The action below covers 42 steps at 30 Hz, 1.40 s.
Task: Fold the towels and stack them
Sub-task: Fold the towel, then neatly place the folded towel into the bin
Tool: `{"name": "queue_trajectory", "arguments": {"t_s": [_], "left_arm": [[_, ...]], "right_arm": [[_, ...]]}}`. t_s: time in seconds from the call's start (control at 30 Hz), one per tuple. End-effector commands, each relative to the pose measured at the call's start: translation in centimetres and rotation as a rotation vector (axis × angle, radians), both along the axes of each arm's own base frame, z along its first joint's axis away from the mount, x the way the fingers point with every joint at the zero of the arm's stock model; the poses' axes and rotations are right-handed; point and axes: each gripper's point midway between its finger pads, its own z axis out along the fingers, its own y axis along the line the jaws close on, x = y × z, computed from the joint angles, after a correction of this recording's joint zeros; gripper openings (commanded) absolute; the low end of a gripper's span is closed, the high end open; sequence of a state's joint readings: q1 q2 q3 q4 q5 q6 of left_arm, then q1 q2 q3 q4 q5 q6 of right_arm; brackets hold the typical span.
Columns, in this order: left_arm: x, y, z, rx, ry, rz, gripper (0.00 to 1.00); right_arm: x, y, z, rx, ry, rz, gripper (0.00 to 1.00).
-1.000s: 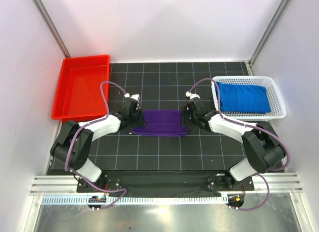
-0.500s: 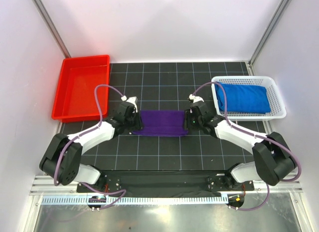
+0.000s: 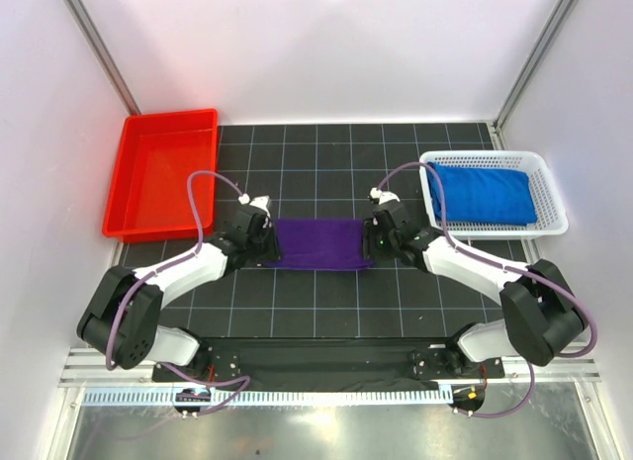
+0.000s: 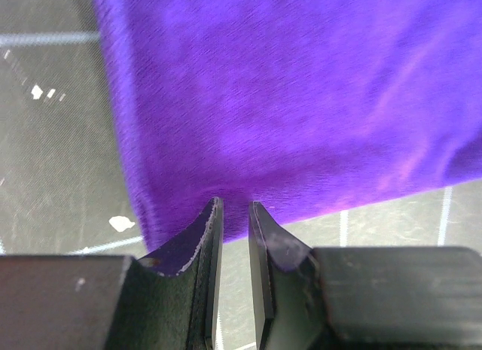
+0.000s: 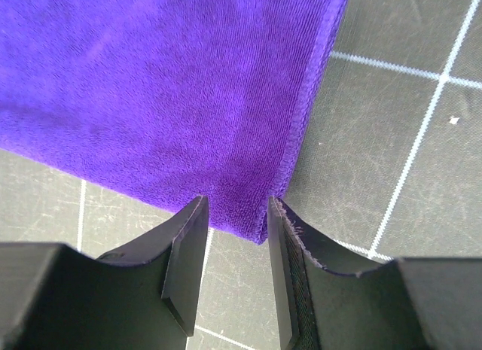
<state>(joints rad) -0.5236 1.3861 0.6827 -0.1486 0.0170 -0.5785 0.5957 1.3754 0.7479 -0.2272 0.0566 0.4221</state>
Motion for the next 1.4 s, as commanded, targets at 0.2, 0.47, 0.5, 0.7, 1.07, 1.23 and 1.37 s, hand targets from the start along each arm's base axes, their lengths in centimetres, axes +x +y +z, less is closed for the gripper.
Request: {"name": "queue_trajectory", "arguments": {"t_s": [0.2,0.47,0.5,0.7,1.07,1.23,1.37], "left_arm": [[0.1,1.5,-1.8,0.065,0.019,0.084,0.24],[0.8,1.1,-1.0,0.05,0.006,0.09,0.24],[0.8,1.0,-0.7,0.045,-0.002,0.087,0.24],[1.8,0.6,3.4,0.02,-0.072,0.077,0.27],[2.4,-0.7,6.8,-0.027,-0.129,0.037,0.31],[1.3,-1.0,7.0,-0.046,-0.131,0.019,0.31],[0.1,-0.8,6.9,-0.068,-0.137,0.009,0.31]], "right_arm": [[-0.8,-0.4,-3.4,-0.039,0.057,-0.013,0.44],[-0.9,-0.9,-4.1,-0.073,0.078,-0.024,0.44],[-1.0,-1.0,-4.0,-0.075,0.075,-0.028,0.44],[-0.5,-1.1,-0.9,-0.054,0.022,-0.044,0.44],[3.6,-0.5,1.3,0.013,-0.013,-0.082,0.6],[5.2,0.1,0.1,0.029,0.023,-0.076,0.61],[5.5,0.4,-1.0,0.029,0.042,-0.081,0.62]]}}
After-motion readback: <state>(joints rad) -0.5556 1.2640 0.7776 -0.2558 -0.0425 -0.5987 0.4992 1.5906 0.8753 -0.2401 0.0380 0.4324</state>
